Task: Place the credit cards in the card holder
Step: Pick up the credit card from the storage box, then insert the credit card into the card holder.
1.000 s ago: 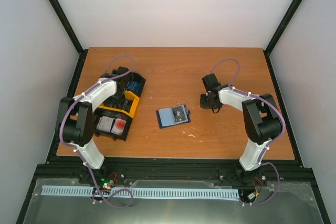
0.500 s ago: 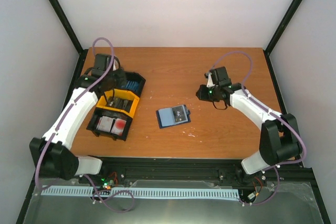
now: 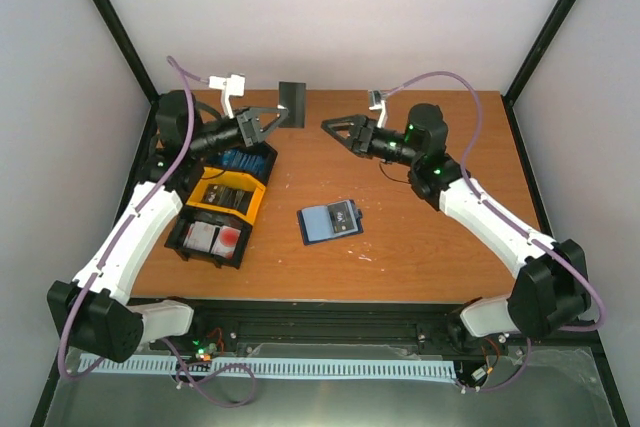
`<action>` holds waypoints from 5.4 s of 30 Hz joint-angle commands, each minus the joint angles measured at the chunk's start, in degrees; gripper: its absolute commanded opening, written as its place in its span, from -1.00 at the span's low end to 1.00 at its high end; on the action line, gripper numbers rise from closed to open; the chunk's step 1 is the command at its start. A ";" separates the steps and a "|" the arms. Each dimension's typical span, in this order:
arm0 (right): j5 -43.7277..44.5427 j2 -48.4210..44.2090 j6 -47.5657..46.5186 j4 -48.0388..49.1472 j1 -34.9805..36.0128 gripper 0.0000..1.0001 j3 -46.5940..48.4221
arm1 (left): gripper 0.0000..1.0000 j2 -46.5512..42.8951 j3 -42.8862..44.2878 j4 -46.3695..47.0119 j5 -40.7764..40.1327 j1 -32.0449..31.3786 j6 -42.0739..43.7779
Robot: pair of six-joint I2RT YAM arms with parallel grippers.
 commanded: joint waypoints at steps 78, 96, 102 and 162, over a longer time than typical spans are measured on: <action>3.72 21.83 -25.32 -21.94 0.51 -0.94 -5.18 | -0.45 27.57 -14.10 -17.36 -21.33 -15.87 8.25; 5.85 24.17 -22.75 -12.82 0.76 -0.95 -11.24 | -0.86 32.87 -10.26 -22.04 -25.60 -15.85 6.21; 11.94 17.41 -18.30 -8.47 0.74 -0.94 -16.83 | -0.88 33.18 -9.76 -23.12 -26.96 -15.87 5.96; 8.25 20.94 -7.37 1.19 1.07 -0.94 -22.44 | -0.88 36.35 -7.61 -21.30 -21.98 -15.89 6.29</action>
